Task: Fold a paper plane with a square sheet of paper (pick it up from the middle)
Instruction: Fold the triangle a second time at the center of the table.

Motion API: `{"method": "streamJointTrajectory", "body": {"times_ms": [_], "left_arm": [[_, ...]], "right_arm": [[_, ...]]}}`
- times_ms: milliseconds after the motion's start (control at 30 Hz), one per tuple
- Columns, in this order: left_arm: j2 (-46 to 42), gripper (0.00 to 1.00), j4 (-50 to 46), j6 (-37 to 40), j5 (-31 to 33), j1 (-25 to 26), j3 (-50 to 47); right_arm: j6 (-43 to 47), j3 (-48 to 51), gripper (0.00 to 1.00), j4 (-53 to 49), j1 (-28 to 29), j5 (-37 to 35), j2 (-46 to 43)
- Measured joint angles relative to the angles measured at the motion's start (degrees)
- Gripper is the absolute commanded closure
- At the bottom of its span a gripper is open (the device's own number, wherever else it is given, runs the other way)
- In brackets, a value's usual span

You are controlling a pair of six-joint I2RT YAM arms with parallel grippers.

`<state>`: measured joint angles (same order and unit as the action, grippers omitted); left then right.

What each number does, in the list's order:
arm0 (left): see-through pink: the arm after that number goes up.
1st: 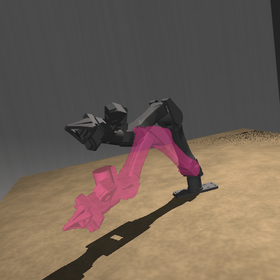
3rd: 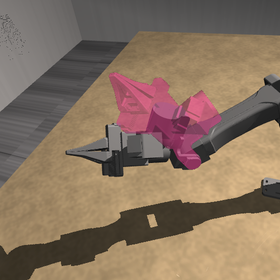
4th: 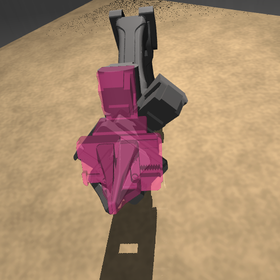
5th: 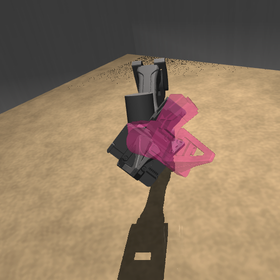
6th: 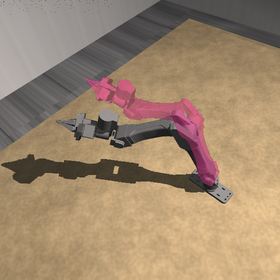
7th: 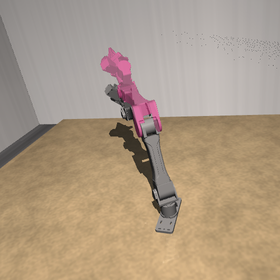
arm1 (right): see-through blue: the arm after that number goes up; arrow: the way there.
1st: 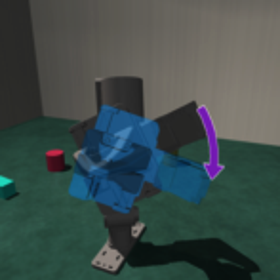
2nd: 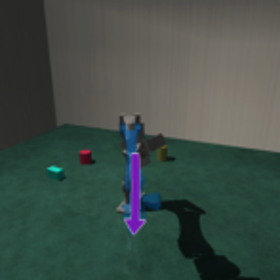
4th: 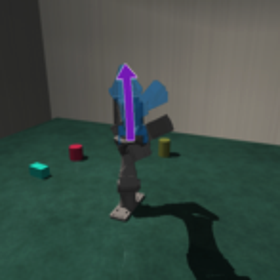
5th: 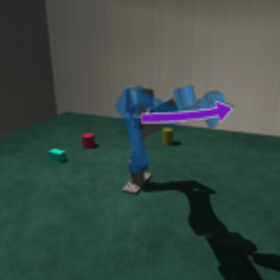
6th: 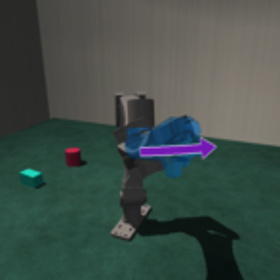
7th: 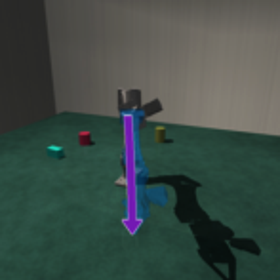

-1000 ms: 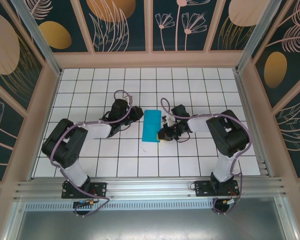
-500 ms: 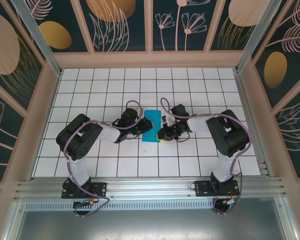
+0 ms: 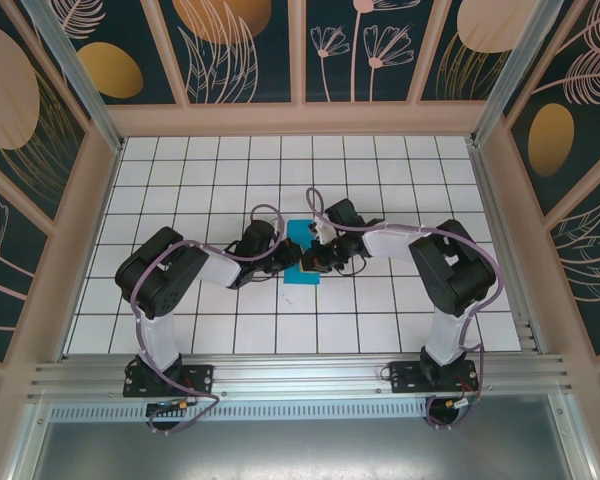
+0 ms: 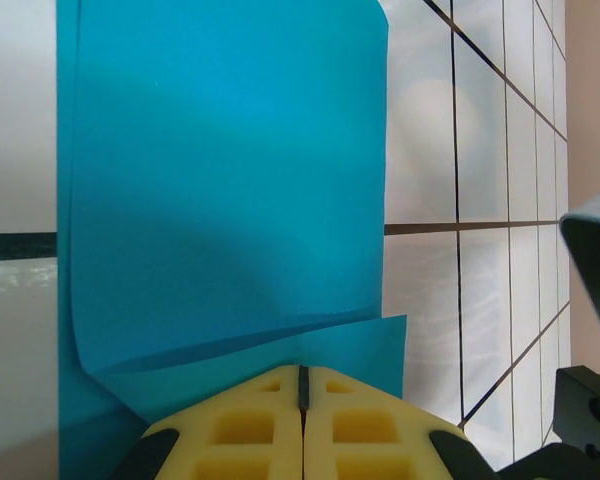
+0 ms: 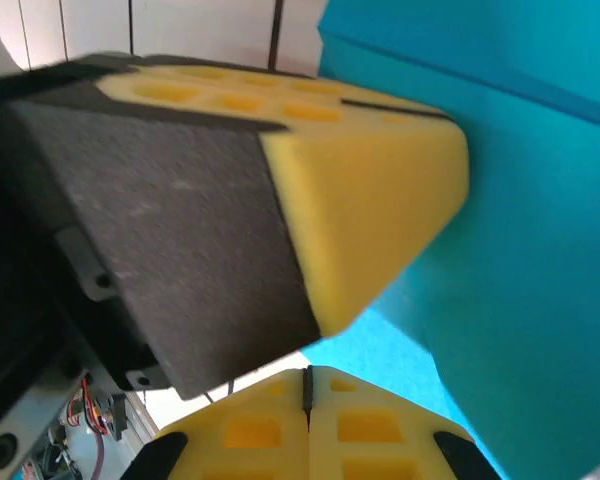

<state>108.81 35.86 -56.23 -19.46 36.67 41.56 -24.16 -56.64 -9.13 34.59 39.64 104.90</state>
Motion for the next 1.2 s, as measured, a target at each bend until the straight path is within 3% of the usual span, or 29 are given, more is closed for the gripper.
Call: {"method": "streamJointTrajectory", "body": {"times_ms": [367, 1200], "left_arm": [[0.0, 0.93, 0.2, 0.0, 0.4, 0.0, -0.2], [0.0, 0.94, 1.7, 0.0, 0.6, 0.0, -1.1]], "right_arm": [[-0.2, -0.5, 1.0, -0.7, -0.1, -2.3, 3.8], [-2.2, 12.1, 0.97, 6.4, -2.4, 1.9, -3.2]]}}
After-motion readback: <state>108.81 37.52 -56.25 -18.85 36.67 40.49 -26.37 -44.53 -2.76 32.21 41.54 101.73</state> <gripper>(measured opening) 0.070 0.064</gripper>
